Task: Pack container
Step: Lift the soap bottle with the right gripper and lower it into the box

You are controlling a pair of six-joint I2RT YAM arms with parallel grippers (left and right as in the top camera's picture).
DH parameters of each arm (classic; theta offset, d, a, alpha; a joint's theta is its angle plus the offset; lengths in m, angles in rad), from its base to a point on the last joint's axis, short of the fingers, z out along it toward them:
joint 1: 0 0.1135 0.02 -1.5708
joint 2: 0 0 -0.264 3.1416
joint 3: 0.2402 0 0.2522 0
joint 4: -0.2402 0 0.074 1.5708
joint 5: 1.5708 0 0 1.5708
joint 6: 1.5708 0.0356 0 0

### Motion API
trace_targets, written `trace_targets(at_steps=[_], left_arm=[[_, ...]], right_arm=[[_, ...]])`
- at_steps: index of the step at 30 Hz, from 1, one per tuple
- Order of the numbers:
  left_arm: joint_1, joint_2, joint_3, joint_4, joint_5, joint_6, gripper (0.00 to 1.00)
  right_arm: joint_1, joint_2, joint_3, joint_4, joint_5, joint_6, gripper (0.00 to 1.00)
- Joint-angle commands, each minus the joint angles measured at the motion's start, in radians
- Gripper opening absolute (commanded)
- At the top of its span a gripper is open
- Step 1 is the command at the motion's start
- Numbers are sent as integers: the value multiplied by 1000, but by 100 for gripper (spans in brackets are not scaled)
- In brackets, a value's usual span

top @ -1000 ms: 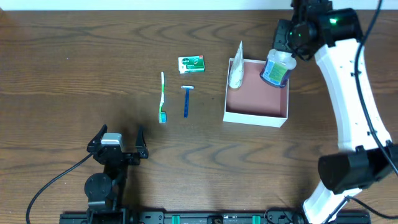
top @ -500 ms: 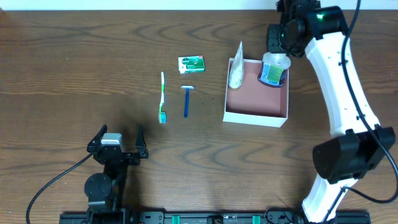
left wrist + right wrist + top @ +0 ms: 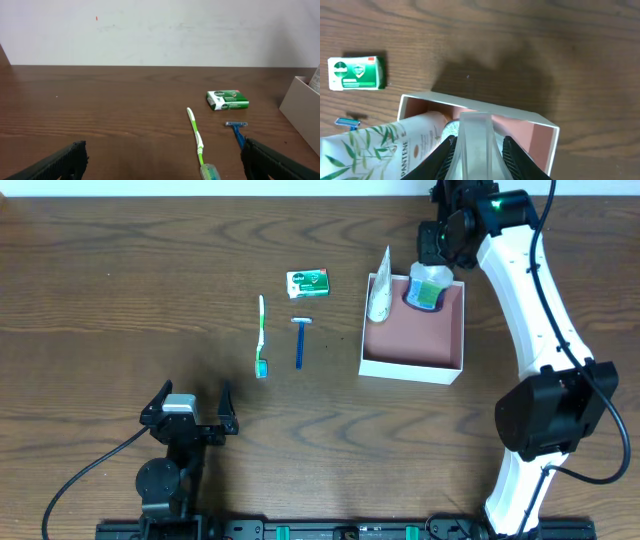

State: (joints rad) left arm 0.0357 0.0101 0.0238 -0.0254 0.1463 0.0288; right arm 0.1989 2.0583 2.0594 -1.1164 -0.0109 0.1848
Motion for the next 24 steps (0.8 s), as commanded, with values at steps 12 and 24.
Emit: trace_targets(at_steps=[12, 24], left_arm=[[-3, -6, -20, -26, 3, -1, 98], [-3, -6, -20, -26, 3, -1, 98]], right_arm=[[25, -6, -30, 28, -49, -23, 29], [26, -3, -65, 53, -49, -23, 33]])
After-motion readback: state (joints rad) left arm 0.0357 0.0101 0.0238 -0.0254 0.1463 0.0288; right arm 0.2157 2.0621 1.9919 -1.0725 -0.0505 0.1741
